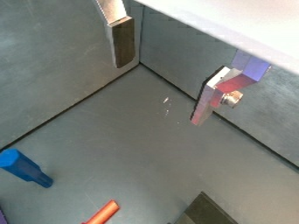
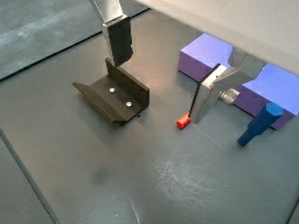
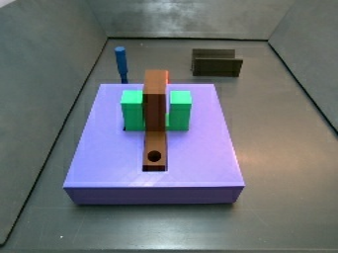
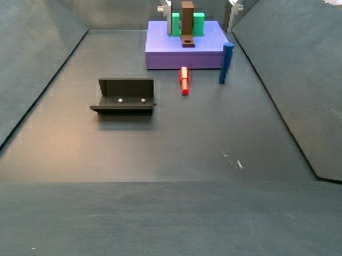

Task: Pick up the blue object. Move up. Move to above the board. Insert the blue object.
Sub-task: Pick up the blue object.

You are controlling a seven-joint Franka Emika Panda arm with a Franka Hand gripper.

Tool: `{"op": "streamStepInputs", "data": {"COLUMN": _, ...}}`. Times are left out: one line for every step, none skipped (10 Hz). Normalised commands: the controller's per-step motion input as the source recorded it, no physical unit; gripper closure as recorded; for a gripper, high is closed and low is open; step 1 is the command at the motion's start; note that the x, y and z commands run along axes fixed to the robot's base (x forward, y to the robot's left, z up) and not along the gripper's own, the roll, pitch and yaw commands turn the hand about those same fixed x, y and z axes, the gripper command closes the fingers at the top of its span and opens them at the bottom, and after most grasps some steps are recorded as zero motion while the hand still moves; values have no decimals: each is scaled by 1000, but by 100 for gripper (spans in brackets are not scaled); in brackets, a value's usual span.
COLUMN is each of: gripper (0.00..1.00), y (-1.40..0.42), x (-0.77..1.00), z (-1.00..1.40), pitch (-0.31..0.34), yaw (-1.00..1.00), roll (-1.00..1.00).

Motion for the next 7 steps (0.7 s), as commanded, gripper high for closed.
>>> {"op": "streamStepInputs", "data": {"gripper": 0, "y": 0, "x": 0, "z": -6, "pitch": 0, "yaw": 0, "roll": -14}}
{"op": "streamStepInputs", "data": {"gripper": 0, "y": -29, "x": 0, "z": -114, "pitch": -59, "yaw": 0, "roll": -96}}
{"op": "streamStepInputs", "data": {"gripper": 0, "y": -177, "x": -131, "z": -131, "pitch": -81, "yaw": 0, "roll": -89}}
{"op": "streamStepInputs", "data": {"gripper": 0, "y": -754, "x": -569, "z": -146, "pitch": -196, "yaw": 149, "roll": -10}}
{"op": "streamStepInputs", "data": {"gripper": 0, "y": -706, "x": -637, "z": -83, "pitch": -243, "yaw": 137, "roll": -41}}
{"op": "streamStepInputs", "data": {"gripper": 0, "y": -809, "x": -523, "z": -83, "pitch": -201, "yaw": 146, "roll": -10}}
{"op": "streamStepInputs", "data": {"gripper": 0, "y": -780, "x": -497, "z": -146, "pitch": -204, "yaw": 146, "roll": -21}}
